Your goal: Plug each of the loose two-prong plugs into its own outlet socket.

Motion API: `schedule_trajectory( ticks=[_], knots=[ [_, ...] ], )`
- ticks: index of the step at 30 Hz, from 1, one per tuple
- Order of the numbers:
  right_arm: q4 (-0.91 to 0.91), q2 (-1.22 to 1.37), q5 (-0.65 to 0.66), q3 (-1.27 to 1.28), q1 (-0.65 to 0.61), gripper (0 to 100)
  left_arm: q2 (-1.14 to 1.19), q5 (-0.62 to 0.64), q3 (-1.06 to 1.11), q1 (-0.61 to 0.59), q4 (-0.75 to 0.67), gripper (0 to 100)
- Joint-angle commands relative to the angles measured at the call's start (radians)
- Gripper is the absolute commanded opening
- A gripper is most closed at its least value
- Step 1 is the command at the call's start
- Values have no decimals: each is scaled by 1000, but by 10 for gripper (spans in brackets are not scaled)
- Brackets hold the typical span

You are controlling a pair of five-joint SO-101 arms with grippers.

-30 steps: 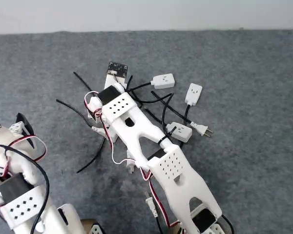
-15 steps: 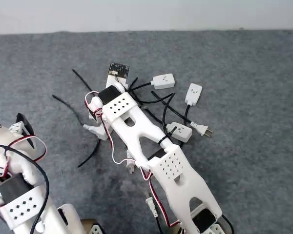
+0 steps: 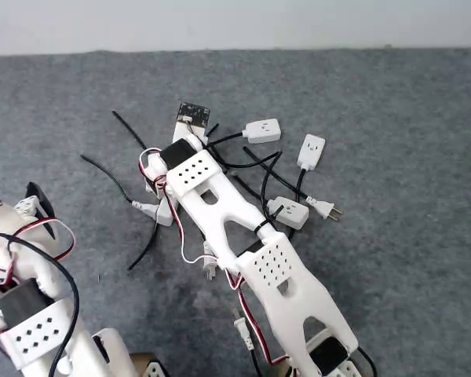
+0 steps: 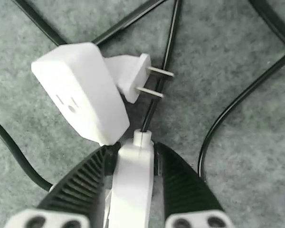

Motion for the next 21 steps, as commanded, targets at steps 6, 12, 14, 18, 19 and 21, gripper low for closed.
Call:
schedule_trajectory(
  ticks=[6,12,14,18,19,21],
  knots=[
    [84,12,61,-184,28,8,-18,-14,47,-5,-92,192],
    [340,16,173,-615,50,8,-18,-11,96,-2,-157,192],
    [344,-7,232,-623,51,8,-18,-9,101,3,-158,192],
    [348,-117,331,-617,54,8,-17,-8,101,3,-157,192],
    [346,-145,345,-620,61,8,-17,-8,104,3,-157,192],
    [343,-225,370,-628,71,8,-17,-8,110,3,-157,192]
  ],
)
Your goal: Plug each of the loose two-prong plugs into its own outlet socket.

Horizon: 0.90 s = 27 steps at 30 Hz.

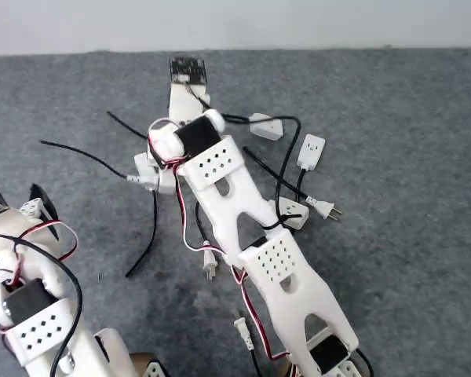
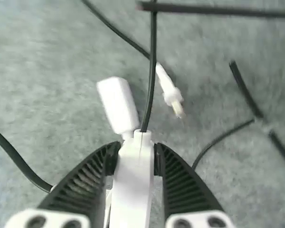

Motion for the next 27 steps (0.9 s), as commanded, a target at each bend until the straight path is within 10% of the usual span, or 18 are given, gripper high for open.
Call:
schedule_trajectory(
  ticks=[1,27],
  knots=[
    [39,-236,84,-71,39,8,-17,-8,-2,2,-28,192],
    [42,-885,187,-66,246,8,-17,-8,-1,2,-28,192]
  ],
)
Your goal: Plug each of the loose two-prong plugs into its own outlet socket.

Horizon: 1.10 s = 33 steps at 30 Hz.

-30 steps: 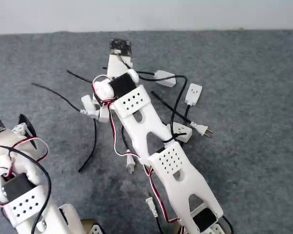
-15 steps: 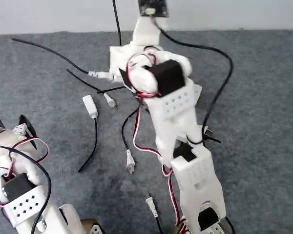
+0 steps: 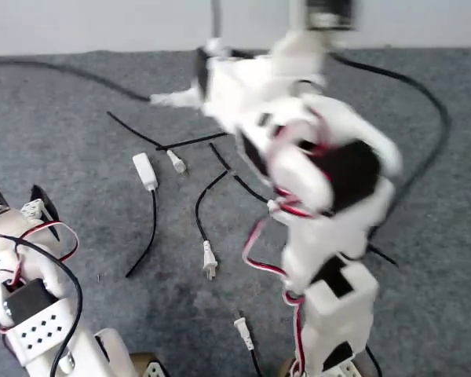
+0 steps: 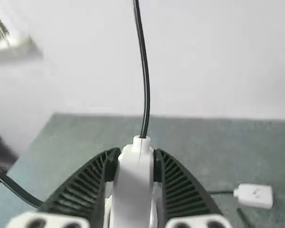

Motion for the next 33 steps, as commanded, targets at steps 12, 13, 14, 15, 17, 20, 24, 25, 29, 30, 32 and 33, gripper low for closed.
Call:
schedule_trajectory(
  ticks=[12,13,14,15,17,20,24,25,29,30,32,33],
  knots=[
    [42,-328,12,-63,418,8,-17,-8,-10,2,-26,192],
    [42,-335,12,-63,441,8,-17,-8,-10,2,-26,192],
    [42,-340,12,-63,463,8,-17,-8,-10,2,-26,192],
    [42,-343,12,-63,481,8,-17,-8,-8,2,-26,192],
    [42,-340,11,-61,516,8,-17,-8,-4,2,-28,192],
    [27,-294,6,-41,575,8,-17,-11,22,2,-74,192],
    [-311,-33,12,183,648,13,-17,-11,36,2,-94,192],
    [-415,35,20,233,667,38,-17,-11,36,2,-94,192],
    [-384,107,155,173,665,336,-17,-11,39,2,-94,192],
    [-309,105,164,126,634,436,-17,-11,39,2,-95,192],
    [-143,102,167,31,570,604,-17,-11,39,14,-95,192],
    [-54,102,167,-14,541,660,-17,-12,39,25,-95,192]
  ],
)
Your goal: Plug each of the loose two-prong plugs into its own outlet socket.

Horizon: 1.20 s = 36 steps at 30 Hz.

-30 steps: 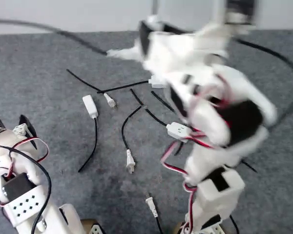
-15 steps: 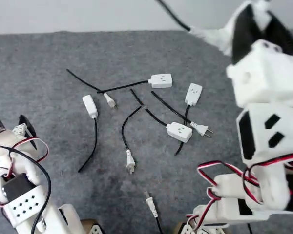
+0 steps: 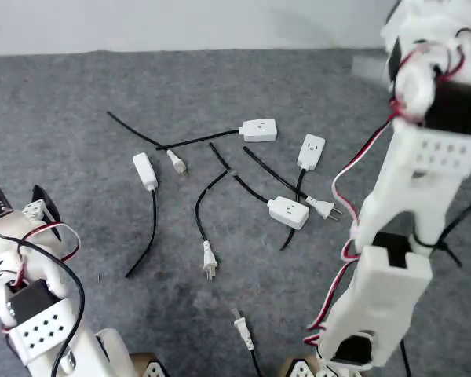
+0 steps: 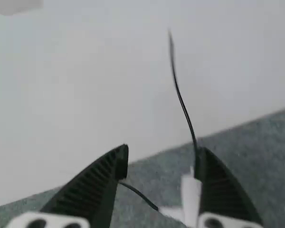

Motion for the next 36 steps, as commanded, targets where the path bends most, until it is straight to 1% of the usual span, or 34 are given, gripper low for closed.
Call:
schedule_trajectory(
  ticks=[1,2,3,5,11,15,20,24,27,33,36],
  knots=[
    [358,-27,29,-219,-128,692,-17,-14,-10,28,-32,192],
    [386,-30,32,-236,-154,700,-17,-14,-10,31,-31,192],
    [375,-31,31,-232,-168,692,-17,-14,-8,31,-32,192],
    [378,-33,29,-222,-163,648,-17,-14,-8,31,-31,192],
    [378,-30,29,-106,-223,427,-17,-14,5,32,-34,192],
    [378,-28,31,31,-344,314,-17,-14,7,38,-34,192],
    [378,-31,29,227,-533,307,-17,-23,31,101,-34,192],
    [378,-33,29,285,-641,307,-18,-58,35,138,-31,192],
    [378,-64,29,285,-680,307,-18,-66,30,140,-29,192],
    [378,-298,28,293,-720,304,-44,-75,25,140,-26,192],
    [378,-401,28,361,-716,303,-158,-75,27,141,48,192]
  ],
)
